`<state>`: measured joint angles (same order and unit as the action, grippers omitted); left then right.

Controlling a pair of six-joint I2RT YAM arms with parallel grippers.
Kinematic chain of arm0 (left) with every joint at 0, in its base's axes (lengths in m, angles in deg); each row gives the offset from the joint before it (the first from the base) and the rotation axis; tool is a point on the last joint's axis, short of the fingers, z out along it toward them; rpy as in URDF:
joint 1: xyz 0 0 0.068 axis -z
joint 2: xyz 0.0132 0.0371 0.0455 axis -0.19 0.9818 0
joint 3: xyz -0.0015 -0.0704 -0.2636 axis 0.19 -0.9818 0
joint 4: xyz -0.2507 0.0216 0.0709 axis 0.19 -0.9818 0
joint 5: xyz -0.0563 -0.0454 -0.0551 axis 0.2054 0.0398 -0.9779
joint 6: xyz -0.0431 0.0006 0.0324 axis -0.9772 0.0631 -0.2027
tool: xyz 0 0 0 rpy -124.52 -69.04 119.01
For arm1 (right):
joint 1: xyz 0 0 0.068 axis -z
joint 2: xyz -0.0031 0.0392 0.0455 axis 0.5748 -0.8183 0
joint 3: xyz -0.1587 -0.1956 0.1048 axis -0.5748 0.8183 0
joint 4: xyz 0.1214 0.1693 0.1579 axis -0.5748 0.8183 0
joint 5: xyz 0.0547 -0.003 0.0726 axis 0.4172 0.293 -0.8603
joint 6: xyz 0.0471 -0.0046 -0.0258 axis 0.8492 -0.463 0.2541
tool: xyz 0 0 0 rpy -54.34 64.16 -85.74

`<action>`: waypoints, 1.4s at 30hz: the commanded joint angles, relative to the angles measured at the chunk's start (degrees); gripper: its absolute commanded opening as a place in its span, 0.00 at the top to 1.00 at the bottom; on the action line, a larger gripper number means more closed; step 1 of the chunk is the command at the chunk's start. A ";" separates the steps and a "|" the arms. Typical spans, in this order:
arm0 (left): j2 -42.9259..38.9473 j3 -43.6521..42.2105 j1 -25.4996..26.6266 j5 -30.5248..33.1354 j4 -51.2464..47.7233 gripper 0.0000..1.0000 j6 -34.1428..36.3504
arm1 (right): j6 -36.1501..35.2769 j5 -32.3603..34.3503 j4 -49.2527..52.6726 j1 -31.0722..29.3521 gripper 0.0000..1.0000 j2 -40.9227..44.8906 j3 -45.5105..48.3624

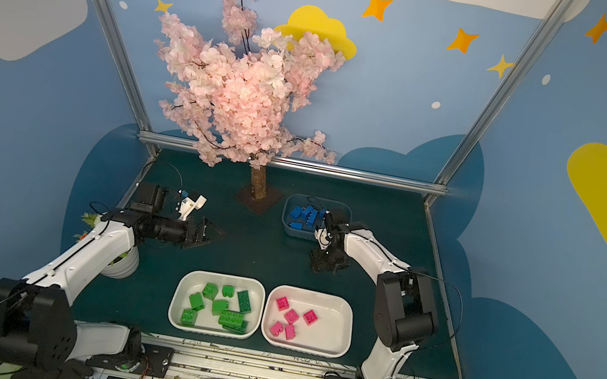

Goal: Sort the legos into containers by color
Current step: 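Move the right gripper over the loose pink brick and lower, then close the right gripper on the pink brick and lift it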

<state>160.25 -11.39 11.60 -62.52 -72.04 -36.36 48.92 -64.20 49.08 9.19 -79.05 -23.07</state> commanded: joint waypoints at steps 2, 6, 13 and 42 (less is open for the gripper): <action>1.01 1.37 -0.27 -1.08 -0.67 0.01 0.71 | 4.50 -1.00 -2.49 -0.13 0.30 -2.79 -2.37; 0.88 1.43 -0.27 -0.96 -0.72 0.00 0.88 | 6.05 -0.91 -4.72 -0.65 0.33 -3.65 -2.07; 0.75 0.43 -0.28 -0.95 -0.30 0.01 1.01 | -3.98 5.79 -2.04 -2.68 0.35 -3.68 -4.73; 0.15 -1.77 -0.27 -1.20 -0.06 0.01 1.93 | -48.42 -2.12 0.38 -0.64 0.61 -9.42 -5.57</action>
<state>160.60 -13.11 11.60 -62.59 -71.38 -35.64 1.44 -64.75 49.85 8.89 -88.41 -29.50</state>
